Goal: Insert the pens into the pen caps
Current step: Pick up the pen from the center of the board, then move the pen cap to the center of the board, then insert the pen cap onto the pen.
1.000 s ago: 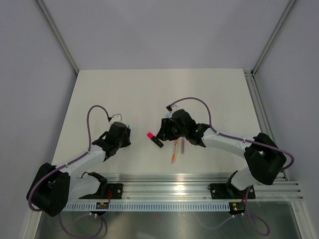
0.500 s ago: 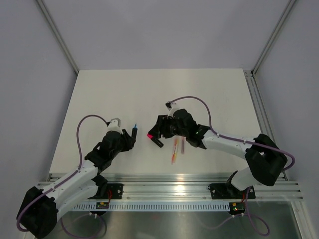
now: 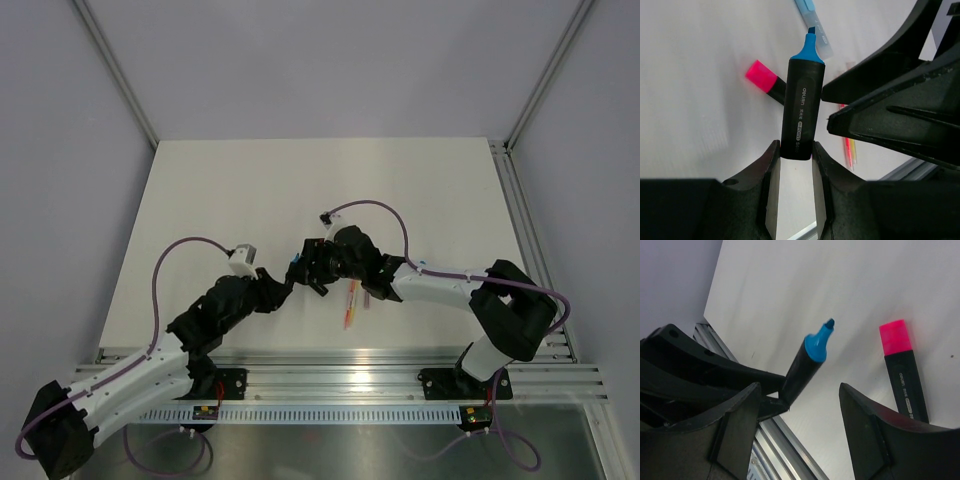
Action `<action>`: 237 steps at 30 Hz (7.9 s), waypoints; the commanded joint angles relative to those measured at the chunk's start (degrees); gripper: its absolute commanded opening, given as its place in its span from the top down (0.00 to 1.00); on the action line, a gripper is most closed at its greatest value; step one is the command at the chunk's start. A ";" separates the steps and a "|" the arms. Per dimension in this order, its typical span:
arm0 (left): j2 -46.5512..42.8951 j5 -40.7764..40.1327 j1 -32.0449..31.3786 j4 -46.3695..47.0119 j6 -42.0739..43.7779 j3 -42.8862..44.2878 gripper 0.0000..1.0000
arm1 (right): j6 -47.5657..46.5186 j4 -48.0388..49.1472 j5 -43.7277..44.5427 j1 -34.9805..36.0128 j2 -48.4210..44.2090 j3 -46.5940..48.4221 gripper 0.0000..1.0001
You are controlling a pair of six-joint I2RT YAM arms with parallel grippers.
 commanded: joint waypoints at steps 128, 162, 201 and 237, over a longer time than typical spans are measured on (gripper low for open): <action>1.57 25.31 -5.40 24.31 7.88 2.51 1.00 | -8.69 -35.28 16.24 -40.45 -5.20 -2.81 0.46; 2.72 25.93 -5.40 25.36 7.62 2.24 1.00 | -14.32 -39.50 3.22 -36.77 1.83 6.33 0.82; 4.30 25.14 -5.40 25.71 7.79 2.33 1.00 | -11.72 -47.07 16.86 -22.88 -5.71 6.97 0.36; 6.15 26.37 -5.40 26.86 7.27 2.24 1.00 | -5.53 -38.45 19.40 -22.52 -0.80 0.45 0.40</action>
